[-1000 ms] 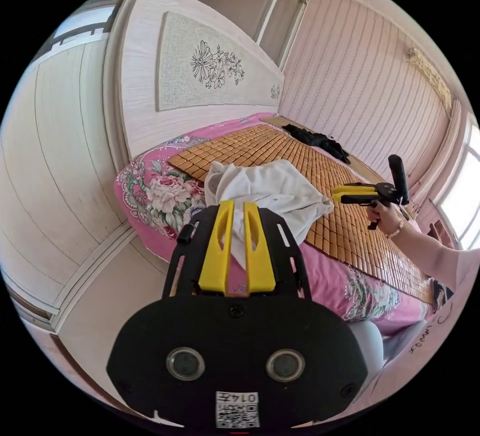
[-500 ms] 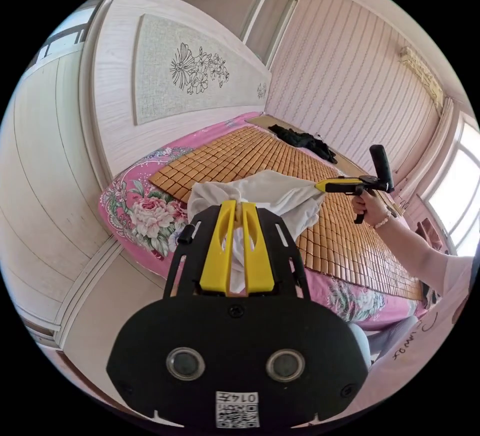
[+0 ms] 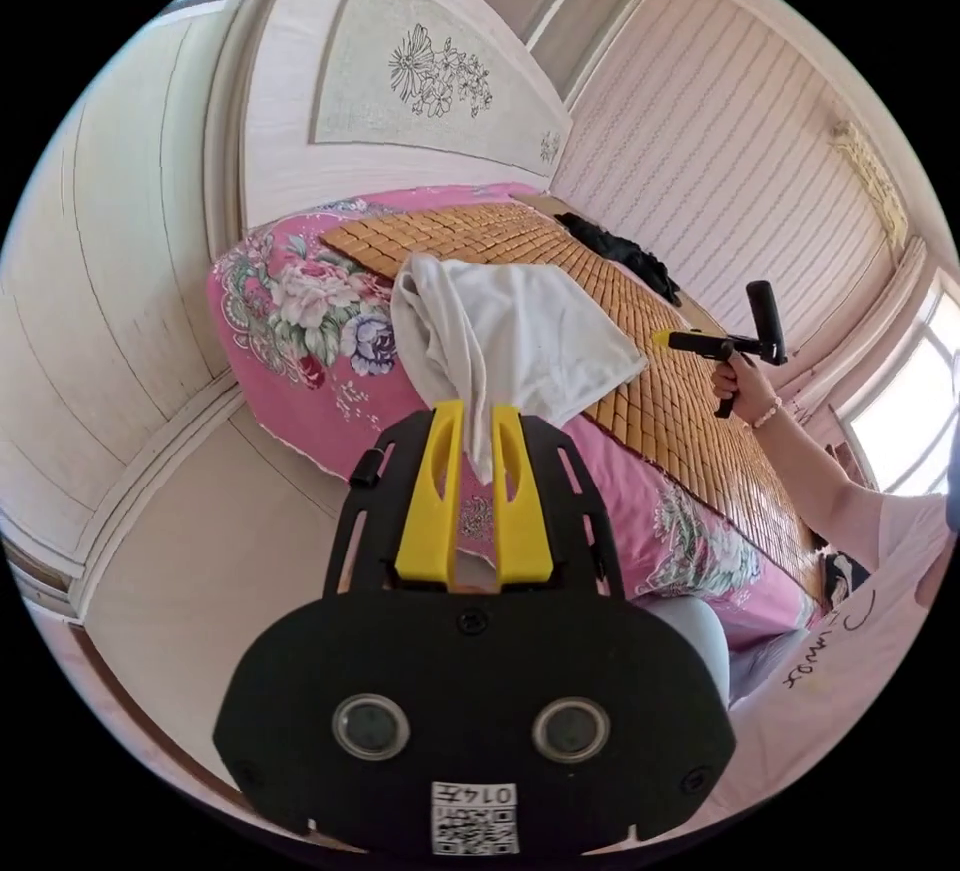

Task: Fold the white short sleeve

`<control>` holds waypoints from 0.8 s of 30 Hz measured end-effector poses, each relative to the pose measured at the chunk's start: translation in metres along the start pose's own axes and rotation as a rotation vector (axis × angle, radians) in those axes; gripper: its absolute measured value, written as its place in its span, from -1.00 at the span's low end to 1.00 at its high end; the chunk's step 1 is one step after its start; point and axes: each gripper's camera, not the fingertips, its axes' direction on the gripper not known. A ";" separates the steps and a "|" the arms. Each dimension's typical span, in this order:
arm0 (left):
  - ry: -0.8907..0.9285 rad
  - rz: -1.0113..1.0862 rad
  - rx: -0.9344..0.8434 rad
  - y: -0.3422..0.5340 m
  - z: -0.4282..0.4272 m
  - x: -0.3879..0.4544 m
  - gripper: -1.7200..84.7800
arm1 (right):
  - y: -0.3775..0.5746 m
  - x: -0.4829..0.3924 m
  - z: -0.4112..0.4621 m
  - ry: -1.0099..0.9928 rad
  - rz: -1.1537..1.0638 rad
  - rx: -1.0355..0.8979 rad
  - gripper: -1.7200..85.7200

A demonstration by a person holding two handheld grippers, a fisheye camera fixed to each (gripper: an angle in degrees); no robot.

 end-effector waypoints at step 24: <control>0.003 -0.289 0.017 -0.084 0.076 -0.181 -0.84 | -0.059 -0.024 0.004 0.103 -0.071 -0.064 -0.81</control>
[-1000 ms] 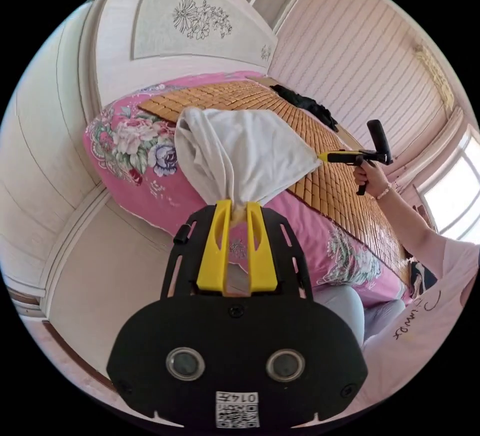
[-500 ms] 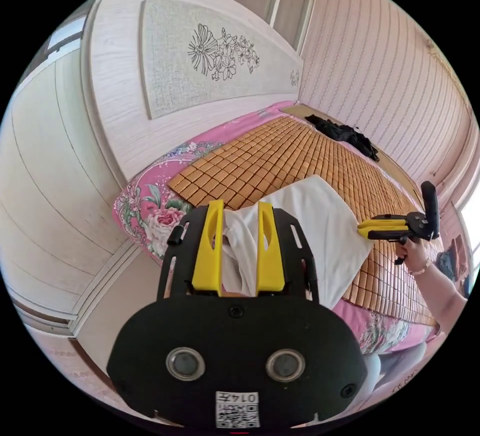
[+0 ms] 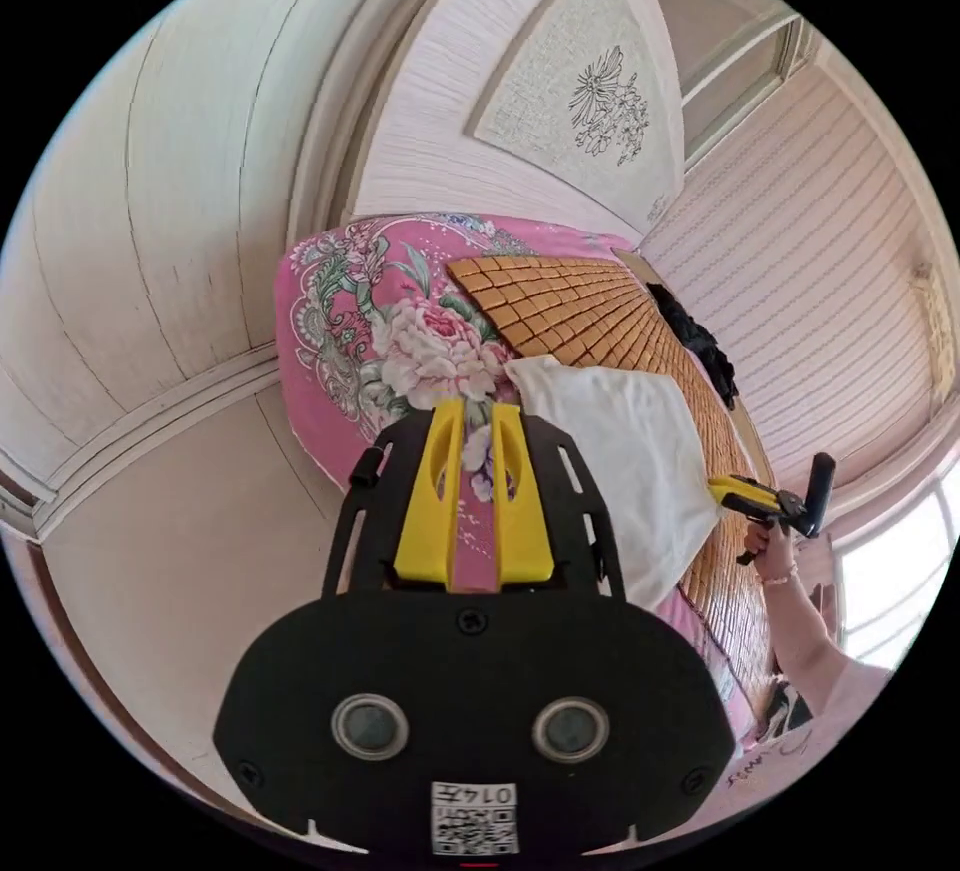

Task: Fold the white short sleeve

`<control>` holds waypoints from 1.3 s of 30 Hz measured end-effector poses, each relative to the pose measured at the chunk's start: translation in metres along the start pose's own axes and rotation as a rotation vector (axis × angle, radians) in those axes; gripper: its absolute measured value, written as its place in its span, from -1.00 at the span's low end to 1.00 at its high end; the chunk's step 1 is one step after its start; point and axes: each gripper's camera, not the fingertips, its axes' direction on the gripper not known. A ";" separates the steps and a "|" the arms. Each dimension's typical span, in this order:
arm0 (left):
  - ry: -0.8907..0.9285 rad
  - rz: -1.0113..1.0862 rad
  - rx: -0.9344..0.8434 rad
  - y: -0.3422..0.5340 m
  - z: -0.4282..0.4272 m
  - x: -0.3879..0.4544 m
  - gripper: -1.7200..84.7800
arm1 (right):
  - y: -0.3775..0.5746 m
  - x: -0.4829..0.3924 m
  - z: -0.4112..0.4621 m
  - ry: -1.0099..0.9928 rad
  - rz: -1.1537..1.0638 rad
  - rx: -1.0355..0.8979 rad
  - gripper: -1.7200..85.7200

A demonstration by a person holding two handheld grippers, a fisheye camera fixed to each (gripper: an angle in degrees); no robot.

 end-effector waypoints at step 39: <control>-0.219 0.203 0.253 0.390 0.004 -0.004 -0.85 | 0.187 -0.033 -0.380 0.238 0.272 0.189 -0.83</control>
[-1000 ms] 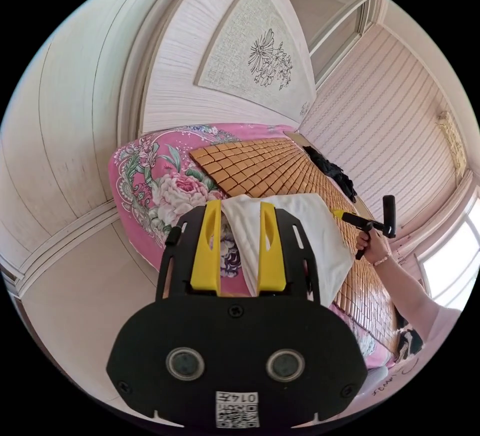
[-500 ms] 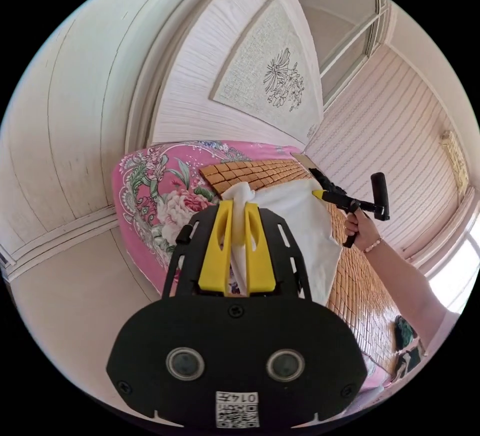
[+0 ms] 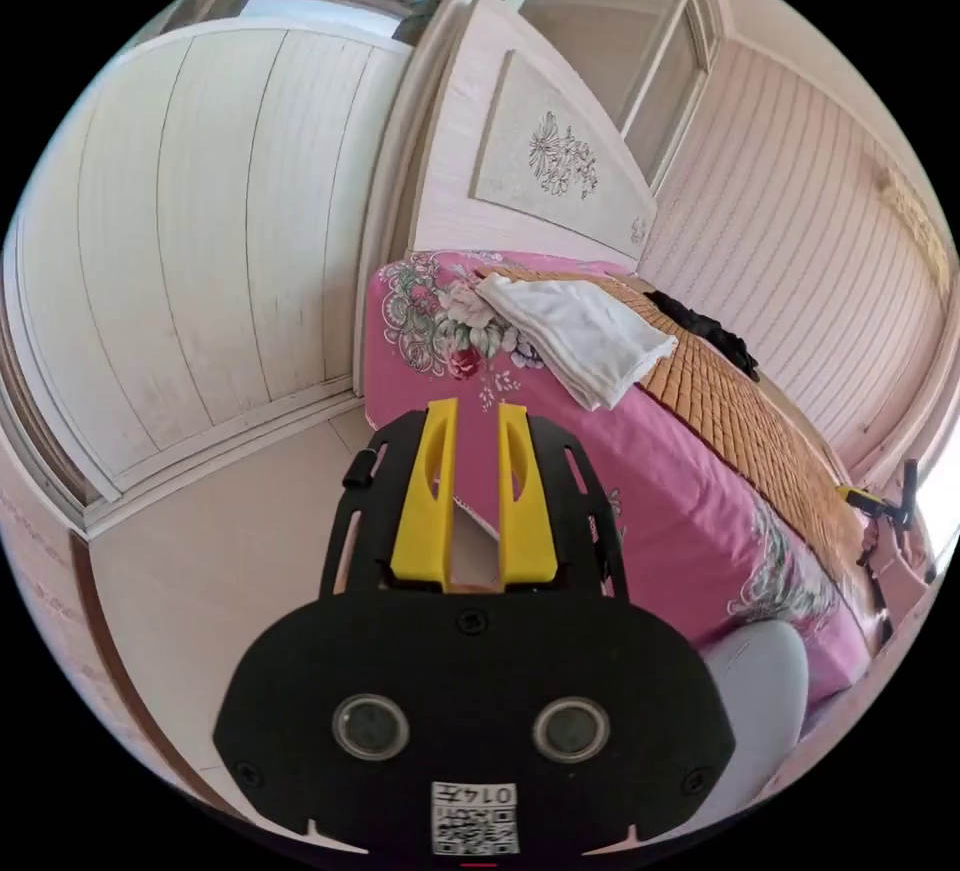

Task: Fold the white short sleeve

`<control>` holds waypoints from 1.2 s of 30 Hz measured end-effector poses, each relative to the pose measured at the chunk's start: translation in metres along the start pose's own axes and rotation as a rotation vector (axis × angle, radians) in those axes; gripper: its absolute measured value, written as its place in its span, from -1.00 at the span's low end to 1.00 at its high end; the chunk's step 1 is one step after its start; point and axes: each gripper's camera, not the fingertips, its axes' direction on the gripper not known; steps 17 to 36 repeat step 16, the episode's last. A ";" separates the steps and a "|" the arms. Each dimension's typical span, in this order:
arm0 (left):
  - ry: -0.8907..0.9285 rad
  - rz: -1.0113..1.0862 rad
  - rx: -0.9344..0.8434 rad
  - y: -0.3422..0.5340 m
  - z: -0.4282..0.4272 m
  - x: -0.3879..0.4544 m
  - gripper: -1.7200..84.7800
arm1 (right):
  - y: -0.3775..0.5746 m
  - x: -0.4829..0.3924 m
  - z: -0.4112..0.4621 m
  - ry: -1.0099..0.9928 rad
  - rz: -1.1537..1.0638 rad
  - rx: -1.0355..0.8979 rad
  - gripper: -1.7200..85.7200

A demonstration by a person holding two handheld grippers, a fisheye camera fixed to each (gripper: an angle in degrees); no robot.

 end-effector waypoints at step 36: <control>0.826 0.829 0.331 0.241 -0.170 0.594 -0.96 | 0.317 -0.089 -0.523 1.151 0.611 0.210 -0.78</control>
